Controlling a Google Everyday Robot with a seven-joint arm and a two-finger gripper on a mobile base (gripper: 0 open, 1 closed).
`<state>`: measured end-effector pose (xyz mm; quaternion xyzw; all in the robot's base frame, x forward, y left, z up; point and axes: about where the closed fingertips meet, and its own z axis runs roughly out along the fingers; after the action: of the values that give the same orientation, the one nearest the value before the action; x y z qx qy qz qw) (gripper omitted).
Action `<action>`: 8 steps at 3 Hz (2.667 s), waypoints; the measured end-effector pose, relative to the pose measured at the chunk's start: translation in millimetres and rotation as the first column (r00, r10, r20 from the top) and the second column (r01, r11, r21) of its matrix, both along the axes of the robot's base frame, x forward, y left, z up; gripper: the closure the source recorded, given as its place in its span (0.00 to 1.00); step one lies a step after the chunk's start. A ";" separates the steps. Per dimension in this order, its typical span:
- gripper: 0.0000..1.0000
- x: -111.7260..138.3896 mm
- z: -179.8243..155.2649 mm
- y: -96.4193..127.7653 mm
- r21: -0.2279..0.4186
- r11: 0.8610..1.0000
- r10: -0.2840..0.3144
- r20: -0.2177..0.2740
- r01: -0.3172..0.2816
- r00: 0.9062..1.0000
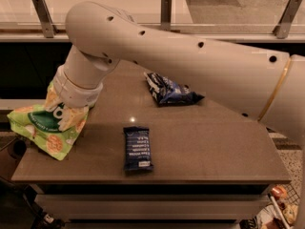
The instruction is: Pick green rice chip bag
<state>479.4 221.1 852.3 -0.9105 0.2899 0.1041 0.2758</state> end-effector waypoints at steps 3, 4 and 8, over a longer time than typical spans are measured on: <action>1.00 -12.1 -20.2 14.4 0.385 0.923 -0.013 -0.029 0.023 1.000; 1.00 -12.1 -18.1 14.4 0.385 0.923 -0.013 -0.029 0.023 1.000; 1.00 -12.2 -17.5 14.5 0.385 0.923 -0.013 -0.029 0.023 1.000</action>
Offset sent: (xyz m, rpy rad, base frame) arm 0.0220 0.0122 0.0276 0.6009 -0.1593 -0.0508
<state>467.2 235.6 834.9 -0.8345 0.2755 0.1682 0.4465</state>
